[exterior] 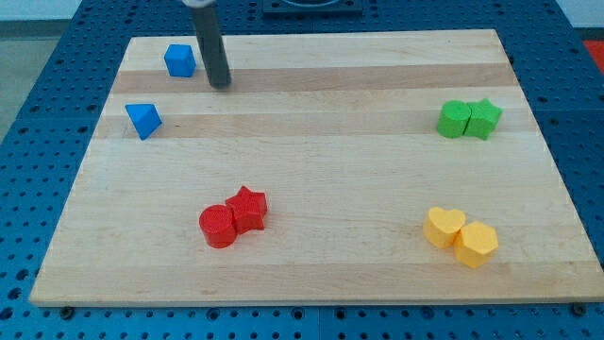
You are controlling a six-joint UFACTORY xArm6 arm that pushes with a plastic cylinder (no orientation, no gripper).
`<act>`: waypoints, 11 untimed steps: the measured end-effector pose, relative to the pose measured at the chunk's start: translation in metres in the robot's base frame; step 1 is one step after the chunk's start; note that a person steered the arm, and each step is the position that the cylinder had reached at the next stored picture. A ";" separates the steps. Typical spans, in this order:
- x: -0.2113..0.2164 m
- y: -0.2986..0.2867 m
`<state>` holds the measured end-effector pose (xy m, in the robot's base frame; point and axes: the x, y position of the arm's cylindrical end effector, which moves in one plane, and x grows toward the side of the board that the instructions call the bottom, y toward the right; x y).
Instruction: Move the blue triangle into the blue cube
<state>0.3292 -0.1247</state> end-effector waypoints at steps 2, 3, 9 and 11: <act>0.067 -0.071; 0.054 -0.116; 0.022 -0.093; -0.002 -0.072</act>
<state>0.3275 -0.1971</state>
